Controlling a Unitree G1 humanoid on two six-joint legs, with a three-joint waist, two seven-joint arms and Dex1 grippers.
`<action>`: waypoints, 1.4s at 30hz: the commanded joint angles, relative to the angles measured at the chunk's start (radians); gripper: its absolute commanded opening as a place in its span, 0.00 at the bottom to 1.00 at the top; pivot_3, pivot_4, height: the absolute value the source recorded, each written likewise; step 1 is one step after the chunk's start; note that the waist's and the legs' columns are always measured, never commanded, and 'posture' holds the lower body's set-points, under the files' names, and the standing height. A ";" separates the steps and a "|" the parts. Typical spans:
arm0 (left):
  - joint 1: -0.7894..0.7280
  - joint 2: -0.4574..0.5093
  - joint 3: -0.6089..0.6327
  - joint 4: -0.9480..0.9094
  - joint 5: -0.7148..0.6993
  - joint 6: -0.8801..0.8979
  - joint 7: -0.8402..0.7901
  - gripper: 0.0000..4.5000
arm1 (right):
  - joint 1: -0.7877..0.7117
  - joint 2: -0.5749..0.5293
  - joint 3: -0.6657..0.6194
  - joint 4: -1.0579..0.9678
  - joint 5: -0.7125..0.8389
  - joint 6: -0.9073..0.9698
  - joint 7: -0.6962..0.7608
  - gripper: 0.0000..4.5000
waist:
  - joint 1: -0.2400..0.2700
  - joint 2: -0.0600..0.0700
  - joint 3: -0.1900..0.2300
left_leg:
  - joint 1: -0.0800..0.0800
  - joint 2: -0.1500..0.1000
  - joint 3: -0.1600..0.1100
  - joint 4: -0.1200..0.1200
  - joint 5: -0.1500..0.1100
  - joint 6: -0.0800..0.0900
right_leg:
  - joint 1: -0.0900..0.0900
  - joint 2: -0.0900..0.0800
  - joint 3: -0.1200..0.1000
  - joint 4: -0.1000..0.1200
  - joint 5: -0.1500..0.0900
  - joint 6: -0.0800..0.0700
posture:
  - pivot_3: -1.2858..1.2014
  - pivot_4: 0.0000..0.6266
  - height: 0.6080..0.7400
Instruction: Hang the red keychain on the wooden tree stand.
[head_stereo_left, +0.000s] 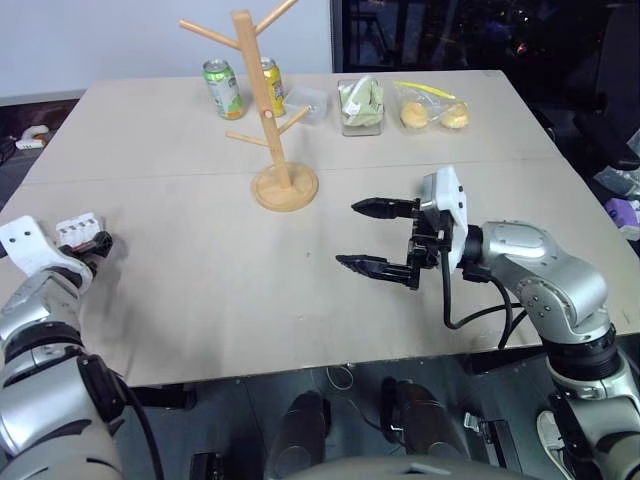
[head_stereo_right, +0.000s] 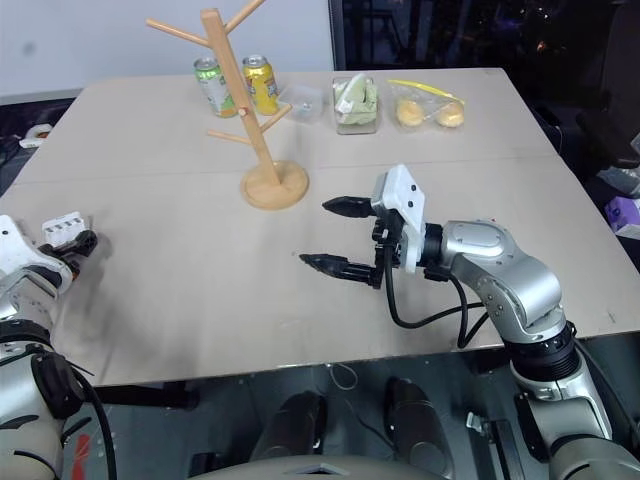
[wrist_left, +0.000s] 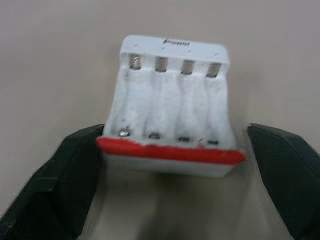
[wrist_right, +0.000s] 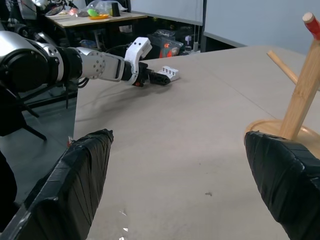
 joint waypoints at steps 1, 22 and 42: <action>0.007 0.068 0.017 -0.085 -0.020 0.006 -0.034 1.00 | 0.038 -0.051 -0.052 -0.050 -0.007 -0.002 -0.022 1.00 | -0.001 0.000 0.000 | 0.000 0.000 0.000 0.000 0.000 0.000 | 0.000 0.000 0.000 0.000 0.000 0.000 | 0.52 0.24 1.00; 0.125 -0.099 -0.543 -1.417 -0.277 0.441 -0.526 1.00 | 0.409 -0.187 -0.422 0.055 -0.207 0.036 -0.428 1.00 | -0.004 0.001 0.000 | 0.002 -0.002 0.005 -0.001 0.000 -0.001 | 0.004 0.000 0.007 -0.002 -0.003 -0.004 | 0.52 0.24 1.00; -0.020 -0.187 -0.670 -1.329 -0.183 0.396 -0.719 1.00 | 0.225 -0.136 -0.352 0.381 -0.258 0.085 -0.403 1.00 | -0.023 0.003 0.001 | 0.002 -0.002 0.005 0.000 0.000 0.000 | 0.005 0.005 0.017 -0.002 -0.003 -0.003 | 0.52 0.24 1.00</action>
